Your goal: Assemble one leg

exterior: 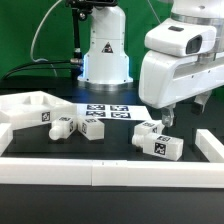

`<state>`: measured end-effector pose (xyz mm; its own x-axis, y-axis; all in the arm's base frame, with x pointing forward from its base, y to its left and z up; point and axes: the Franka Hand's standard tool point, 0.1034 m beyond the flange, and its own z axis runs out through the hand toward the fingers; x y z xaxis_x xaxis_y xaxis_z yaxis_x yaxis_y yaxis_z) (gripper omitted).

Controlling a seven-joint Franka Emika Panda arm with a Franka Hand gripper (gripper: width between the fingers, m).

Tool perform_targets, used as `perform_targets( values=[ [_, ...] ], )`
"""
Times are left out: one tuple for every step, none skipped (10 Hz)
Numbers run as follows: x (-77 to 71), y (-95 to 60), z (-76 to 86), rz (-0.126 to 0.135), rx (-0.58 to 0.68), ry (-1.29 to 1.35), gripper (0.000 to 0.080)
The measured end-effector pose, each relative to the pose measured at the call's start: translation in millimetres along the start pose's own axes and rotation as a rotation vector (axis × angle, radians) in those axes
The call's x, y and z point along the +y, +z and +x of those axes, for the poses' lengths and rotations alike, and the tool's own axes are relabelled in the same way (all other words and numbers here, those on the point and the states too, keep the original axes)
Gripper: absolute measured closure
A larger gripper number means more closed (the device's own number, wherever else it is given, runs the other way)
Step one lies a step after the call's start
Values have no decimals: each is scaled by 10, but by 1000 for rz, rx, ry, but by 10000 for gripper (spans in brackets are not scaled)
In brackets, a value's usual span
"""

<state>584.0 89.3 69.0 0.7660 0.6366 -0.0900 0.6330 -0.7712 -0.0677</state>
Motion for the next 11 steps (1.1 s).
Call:
perform_targets(
  values=[
    [0, 0, 0, 0, 0, 0, 150],
    [0, 0, 0, 0, 0, 0, 150],
    [0, 0, 0, 0, 0, 0, 150],
    [1, 0, 1, 0, 1, -1, 150],
    [1, 0, 1, 0, 1, -1, 150],
    [1, 0, 1, 0, 1, -1, 150],
    [33, 19, -9, -7, 11, -45, 150],
    [112, 108, -84, -20, 32, -99, 150],
    [102, 232, -142, -26, 46, -123, 150],
    [103, 351, -153, -32, 63, -144, 150],
    [129, 486, -176, -37, 79, -148, 150]
  ],
)
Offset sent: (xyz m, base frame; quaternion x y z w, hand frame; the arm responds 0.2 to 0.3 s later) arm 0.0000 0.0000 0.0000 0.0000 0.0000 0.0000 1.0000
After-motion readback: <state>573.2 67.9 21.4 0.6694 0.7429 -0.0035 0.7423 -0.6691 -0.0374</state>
